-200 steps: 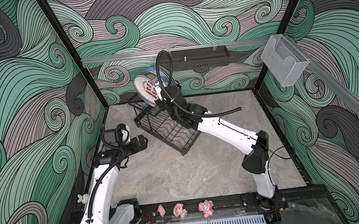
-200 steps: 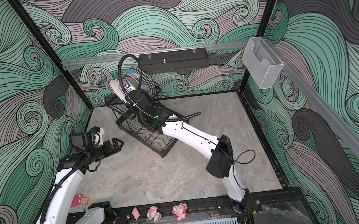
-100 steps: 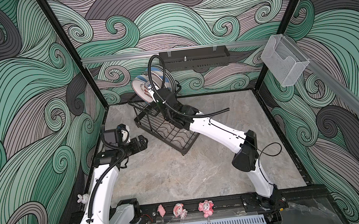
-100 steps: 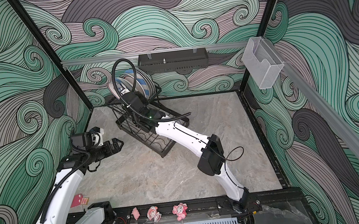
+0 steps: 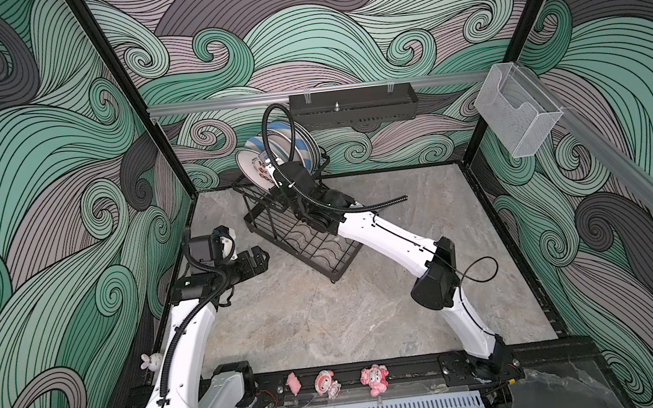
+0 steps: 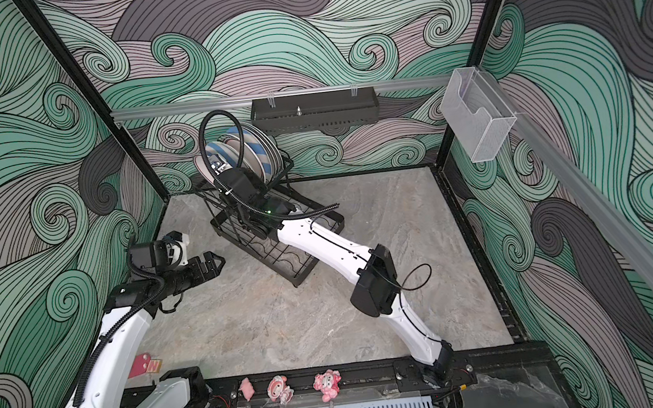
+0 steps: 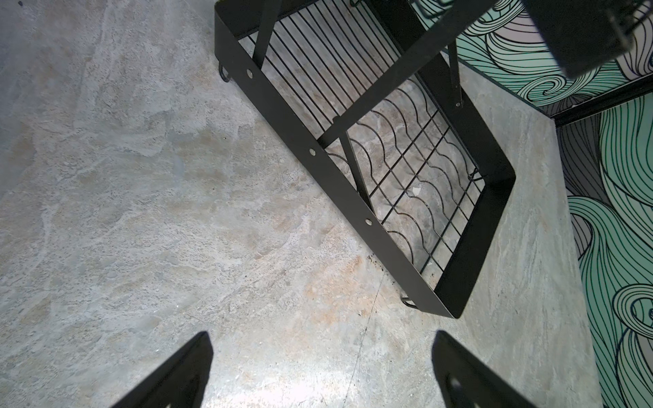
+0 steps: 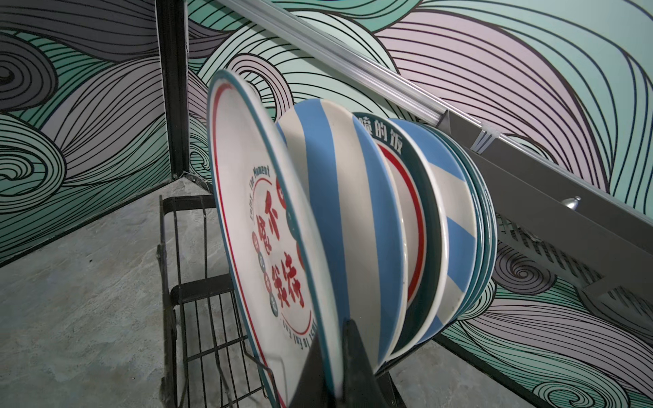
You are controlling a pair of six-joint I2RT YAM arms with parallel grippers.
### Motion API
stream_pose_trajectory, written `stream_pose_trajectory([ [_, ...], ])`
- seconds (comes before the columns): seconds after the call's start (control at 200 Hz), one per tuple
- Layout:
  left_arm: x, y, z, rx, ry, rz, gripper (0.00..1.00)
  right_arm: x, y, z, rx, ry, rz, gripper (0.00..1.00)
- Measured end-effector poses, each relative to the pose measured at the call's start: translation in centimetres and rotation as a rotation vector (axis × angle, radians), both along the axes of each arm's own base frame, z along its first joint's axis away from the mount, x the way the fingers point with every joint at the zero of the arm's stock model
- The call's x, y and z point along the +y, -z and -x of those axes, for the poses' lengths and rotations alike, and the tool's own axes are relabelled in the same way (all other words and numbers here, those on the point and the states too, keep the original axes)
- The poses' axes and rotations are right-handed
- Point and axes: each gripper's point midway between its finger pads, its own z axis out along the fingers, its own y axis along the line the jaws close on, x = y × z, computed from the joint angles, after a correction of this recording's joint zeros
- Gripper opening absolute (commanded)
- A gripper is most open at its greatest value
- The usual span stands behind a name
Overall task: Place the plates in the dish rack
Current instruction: 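Lower the plate into the rack slot beside the striped plates with the right gripper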
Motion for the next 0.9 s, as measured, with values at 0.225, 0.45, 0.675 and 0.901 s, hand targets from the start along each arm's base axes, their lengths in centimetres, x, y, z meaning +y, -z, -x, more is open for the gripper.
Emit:
stream_pose_trajectory([
  [0.225,0.0,0.0,0.0,0.000,0.000,0.000,0.99,-0.2,0.5,-0.7,0.032,-0.008,-0.028,0.01],
  [0.45,0.0,0.0,0.0,0.000,-0.001,0.000,0.99,-0.1,0.8,-0.8,0.049,-0.018,-0.032,0.13],
  [0.675,0.0,0.0,0.0,0.000,-0.001,0.000,0.99,-0.6,0.1,-1.3,0.046,-0.003,-0.044,0.27],
  [0.901,0.0,0.0,0.0,0.000,-0.002,-0.001,0.99,-0.9,0.1,-1.4,0.052,0.001,-0.043,0.43],
])
